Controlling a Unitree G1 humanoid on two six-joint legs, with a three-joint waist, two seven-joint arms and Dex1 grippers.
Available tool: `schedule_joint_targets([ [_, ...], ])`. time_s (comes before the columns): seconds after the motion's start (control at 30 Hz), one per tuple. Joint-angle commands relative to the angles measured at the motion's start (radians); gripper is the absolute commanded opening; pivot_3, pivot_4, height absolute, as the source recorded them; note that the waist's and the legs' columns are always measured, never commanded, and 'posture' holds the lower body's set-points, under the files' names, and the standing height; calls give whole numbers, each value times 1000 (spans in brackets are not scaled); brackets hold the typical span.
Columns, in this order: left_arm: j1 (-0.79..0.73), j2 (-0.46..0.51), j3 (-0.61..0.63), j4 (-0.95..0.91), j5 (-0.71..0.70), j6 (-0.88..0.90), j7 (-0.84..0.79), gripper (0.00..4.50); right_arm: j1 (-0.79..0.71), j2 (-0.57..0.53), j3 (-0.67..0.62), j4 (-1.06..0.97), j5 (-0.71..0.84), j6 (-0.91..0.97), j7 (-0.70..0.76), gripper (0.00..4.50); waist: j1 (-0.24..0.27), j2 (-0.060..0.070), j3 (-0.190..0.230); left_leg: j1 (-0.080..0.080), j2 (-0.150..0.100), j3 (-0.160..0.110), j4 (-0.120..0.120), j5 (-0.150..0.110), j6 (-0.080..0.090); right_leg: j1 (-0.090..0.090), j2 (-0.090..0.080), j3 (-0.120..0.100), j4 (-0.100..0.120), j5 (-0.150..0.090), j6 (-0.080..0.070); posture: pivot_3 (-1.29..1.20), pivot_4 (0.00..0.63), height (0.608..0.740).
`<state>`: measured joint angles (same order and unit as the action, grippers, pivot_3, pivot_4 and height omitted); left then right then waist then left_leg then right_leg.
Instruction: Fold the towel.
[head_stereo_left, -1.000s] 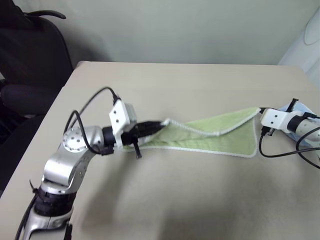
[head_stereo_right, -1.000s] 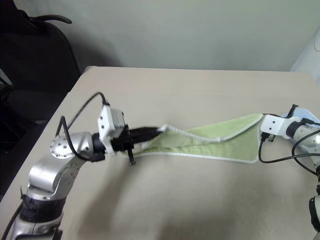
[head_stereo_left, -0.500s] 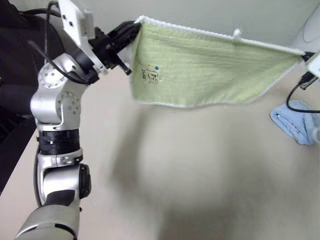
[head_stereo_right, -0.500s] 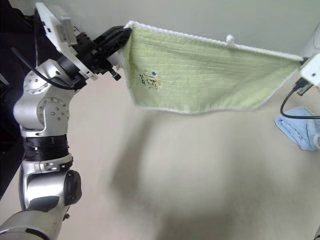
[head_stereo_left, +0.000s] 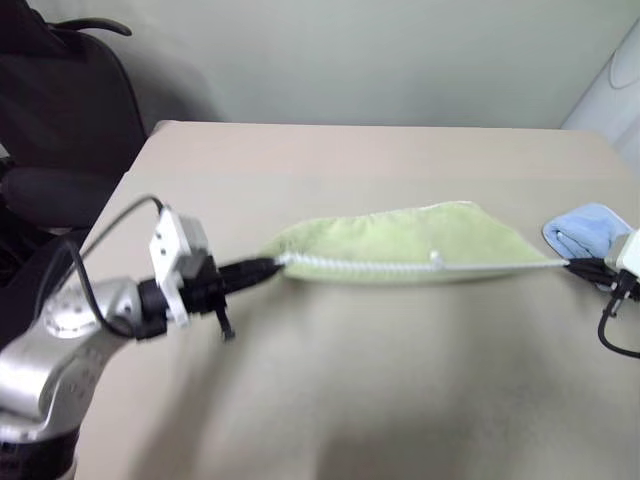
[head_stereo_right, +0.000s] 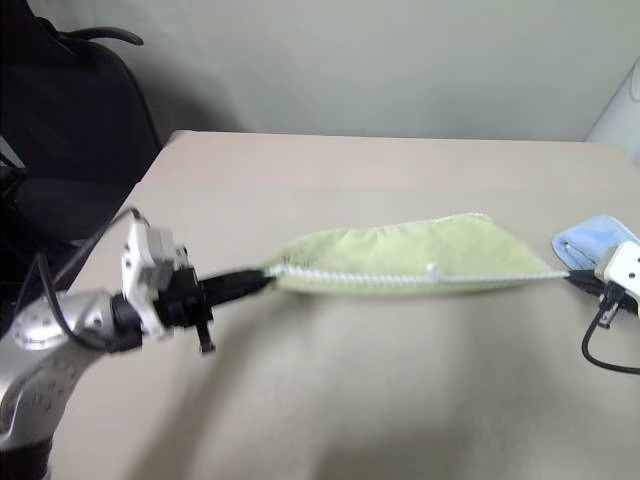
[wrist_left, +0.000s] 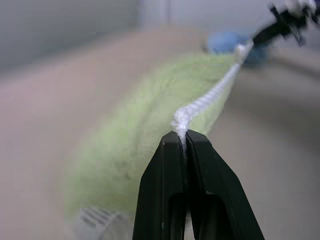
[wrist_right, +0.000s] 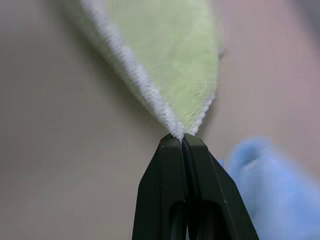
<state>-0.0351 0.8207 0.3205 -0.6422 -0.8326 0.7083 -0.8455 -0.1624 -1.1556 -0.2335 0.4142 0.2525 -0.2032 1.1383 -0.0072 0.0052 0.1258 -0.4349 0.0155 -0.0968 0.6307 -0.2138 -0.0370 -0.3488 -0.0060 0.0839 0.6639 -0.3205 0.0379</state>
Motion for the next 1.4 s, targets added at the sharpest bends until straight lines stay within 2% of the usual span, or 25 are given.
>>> schedule_joint_targets([
  [0.03,87,11,49,-106,-36,18,26,63,9,-44,-53,-36,12,23,31,0,-1,0,0,1,0,0,0,0,0,0,0,0,0,0,0,0,150,740],
  [0.17,145,3,43,-102,-7,-3,46,63,-58,-32,-2,14,-41,-3,38,0,0,0,0,11,0,0,-1,-3,2,9,1,0,-1,0,-1,0,150,740],
  [0.23,123,-13,38,-71,-6,-14,68,63,-126,-11,37,43,-69,-21,31,0,-1,0,0,14,1,-1,-1,-8,11,13,1,0,-2,0,-1,0,150,740],
  [0.37,33,-68,24,42,44,-49,140,63,-309,64,138,147,-172,-82,-19,0,-3,1,0,17,1,-1,-1,-8,11,15,1,0,-1,-1,-1,0,150,740],
  [0.47,-52,-107,27,169,78,-47,205,63,-475,137,220,273,-279,-148,-90,0,-7,1,-1,17,1,-1,-1,-8,11,14,1,0,0,0,-1,0,150,740],
  [0.6,-141,-124,0,317,173,-101,237,63,-686,225,323,472,-426,-206,-229,0,-10,2,0,15,1,-1,-1,-3,2,12,1,0,0,0,-1,0,150,740],
  [0.77,-230,-123,-114,474,330,-174,238,63,-872,331,432,682,-563,-249,-374,0,-10,2,0,14,1,-2,-1,-3,1,11,0,0,0,0,-1,0,150,740],
  [0.93,-292,-165,-191,575,392,-237,194,63,-959,386,510,800,-668,-254,-488,0,-7,2,0,10,1,-3,-1,-3,1,7,0,-1,0,0,-2,0,150,740],
  [1.13,-307,-188,-213,620,431,-270,174,63,-987,401,539,847,-718,-250,-575,0,-10,2,0,-1,1,-2,0,0,-1,-4,-1,-1,6,1,-3,0,150,740],
  [1.3,-352,-204,-168,574,395,-268,168,63,-1011,347,519,837,-717,-271,-596,0,-9,2,0,-2,1,-2,0,0,-1,-5,-1,-1,9,1,-3,0,150,740],
  [1.4,-477,-201,-144,607,398,-285,185,63,-1072,288,499,837,-714,-256,-641,0,-3,2,0,-4,1,-2,0,0,-1,-7,-1,-1,10,1,-3,0,150,740],
])
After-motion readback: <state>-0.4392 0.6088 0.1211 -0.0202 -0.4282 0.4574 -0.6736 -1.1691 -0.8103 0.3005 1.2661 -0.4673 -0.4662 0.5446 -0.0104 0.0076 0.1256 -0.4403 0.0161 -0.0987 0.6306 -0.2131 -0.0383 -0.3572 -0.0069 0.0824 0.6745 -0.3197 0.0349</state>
